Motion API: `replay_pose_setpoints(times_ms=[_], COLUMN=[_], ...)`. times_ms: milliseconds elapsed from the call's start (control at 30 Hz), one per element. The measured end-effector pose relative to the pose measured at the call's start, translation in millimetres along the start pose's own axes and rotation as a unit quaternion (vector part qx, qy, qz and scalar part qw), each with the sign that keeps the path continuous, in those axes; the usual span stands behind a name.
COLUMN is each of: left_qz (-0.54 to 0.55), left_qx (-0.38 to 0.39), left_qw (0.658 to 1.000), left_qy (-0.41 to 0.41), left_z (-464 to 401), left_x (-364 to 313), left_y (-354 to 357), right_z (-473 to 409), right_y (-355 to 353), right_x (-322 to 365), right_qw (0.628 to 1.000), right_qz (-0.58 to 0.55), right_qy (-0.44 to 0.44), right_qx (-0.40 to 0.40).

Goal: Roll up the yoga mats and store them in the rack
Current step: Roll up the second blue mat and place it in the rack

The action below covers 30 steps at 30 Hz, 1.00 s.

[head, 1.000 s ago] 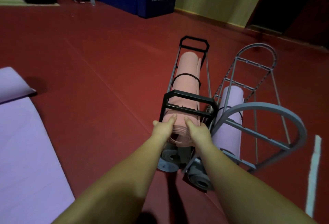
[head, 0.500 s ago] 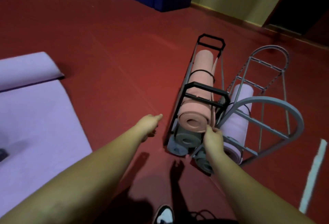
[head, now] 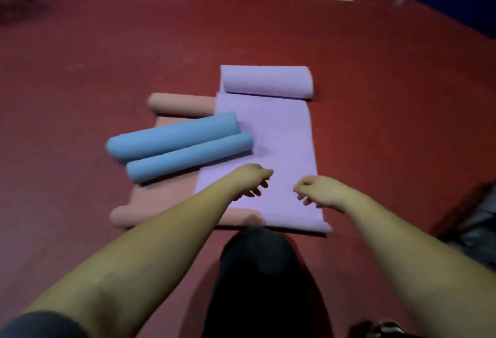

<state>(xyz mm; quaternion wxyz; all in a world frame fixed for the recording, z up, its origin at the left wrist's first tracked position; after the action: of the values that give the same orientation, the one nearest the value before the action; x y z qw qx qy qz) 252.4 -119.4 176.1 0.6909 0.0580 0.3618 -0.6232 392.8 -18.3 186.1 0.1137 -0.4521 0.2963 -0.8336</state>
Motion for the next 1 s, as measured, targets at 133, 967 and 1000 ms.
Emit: replay_pose_setpoints(times_ms=[133,967,1000], left_qz=[0.046,-0.225,-0.235], left_qx=[-0.057,-0.346,-0.342], left_qw=[0.995,0.900,0.897], left_qy=[-0.062,-0.144,-0.151], left_z=[-9.5,-415.5,-420.1], left_x=[96.3,192.9,196.2], left_y=[-86.6,-256.8,-262.1], right_z=[-53.7,-542.9,-554.2], right_y=[61.4,110.0,112.6], right_x=[50.0,-47.3,-38.7], right_qw=[0.981,0.913,0.911], right_qz=[0.145,0.346,0.346], right_qy=[-0.039,-0.213,-0.222], right_qx=[0.123,0.039,0.032])
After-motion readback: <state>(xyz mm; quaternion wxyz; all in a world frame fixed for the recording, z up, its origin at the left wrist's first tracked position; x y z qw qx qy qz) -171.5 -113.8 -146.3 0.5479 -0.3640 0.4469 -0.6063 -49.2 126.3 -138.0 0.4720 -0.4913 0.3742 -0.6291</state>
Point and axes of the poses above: each hand's wrist, its own z-axis away from the middle knuckle, its own y-axis out of the palm, x = y × z, the point moved 10 cm from there along -z, towards the middle knuckle, and after that the axes turned 15 degrees about -y, right-handed, at the moved point
